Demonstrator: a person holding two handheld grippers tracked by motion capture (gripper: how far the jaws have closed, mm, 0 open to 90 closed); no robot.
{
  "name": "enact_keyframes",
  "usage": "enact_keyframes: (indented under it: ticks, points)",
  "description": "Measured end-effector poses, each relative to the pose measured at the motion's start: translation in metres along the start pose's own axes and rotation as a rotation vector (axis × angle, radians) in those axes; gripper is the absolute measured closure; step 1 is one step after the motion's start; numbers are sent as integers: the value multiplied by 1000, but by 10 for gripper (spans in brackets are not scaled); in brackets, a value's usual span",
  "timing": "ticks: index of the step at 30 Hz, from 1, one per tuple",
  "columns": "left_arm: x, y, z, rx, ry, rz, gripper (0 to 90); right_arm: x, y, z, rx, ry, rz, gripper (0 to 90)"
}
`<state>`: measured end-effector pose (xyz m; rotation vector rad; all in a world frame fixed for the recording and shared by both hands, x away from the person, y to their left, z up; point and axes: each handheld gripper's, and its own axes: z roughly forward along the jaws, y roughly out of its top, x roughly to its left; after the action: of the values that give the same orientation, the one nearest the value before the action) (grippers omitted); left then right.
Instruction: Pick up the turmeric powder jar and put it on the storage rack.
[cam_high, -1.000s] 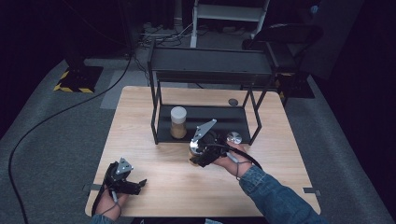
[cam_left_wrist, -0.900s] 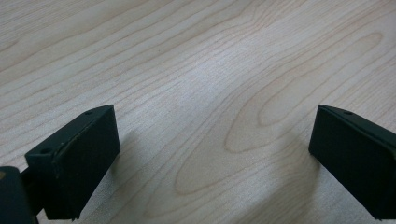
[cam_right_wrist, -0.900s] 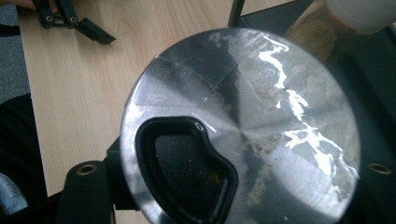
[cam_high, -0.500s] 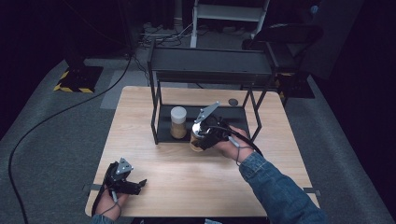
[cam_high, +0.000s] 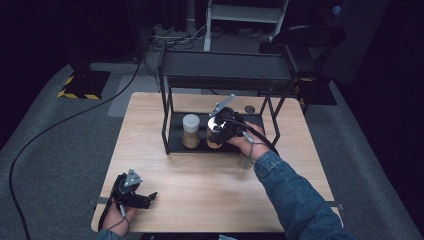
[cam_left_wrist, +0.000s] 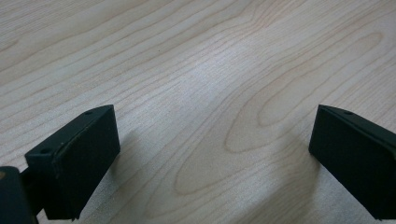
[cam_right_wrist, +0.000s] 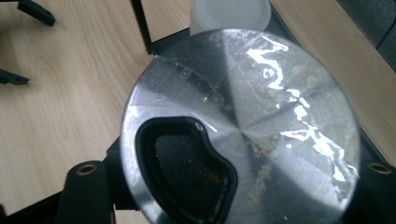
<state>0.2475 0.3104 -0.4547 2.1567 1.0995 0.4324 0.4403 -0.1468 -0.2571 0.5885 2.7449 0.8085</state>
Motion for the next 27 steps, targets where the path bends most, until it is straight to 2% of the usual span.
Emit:
enact_keyframes:
  ticks: [6, 10, 15, 27]
  points:
    - [0, 0, 0, 0, 0, -1, 18, -17, 3, 19, 11, -8, 28, 309]
    - [0, 0, 0, 0, 0, 0, 18, -23, 6, 32, 34, -17, 55, 309]
    - [0, 0, 0, 0, 0, -1, 18, -32, 5, 48, 38, -11, 78, 309]
    - [0, 0, 0, -1, 2, -1, 17, -44, 9, 78, 85, -5, 110, 309]
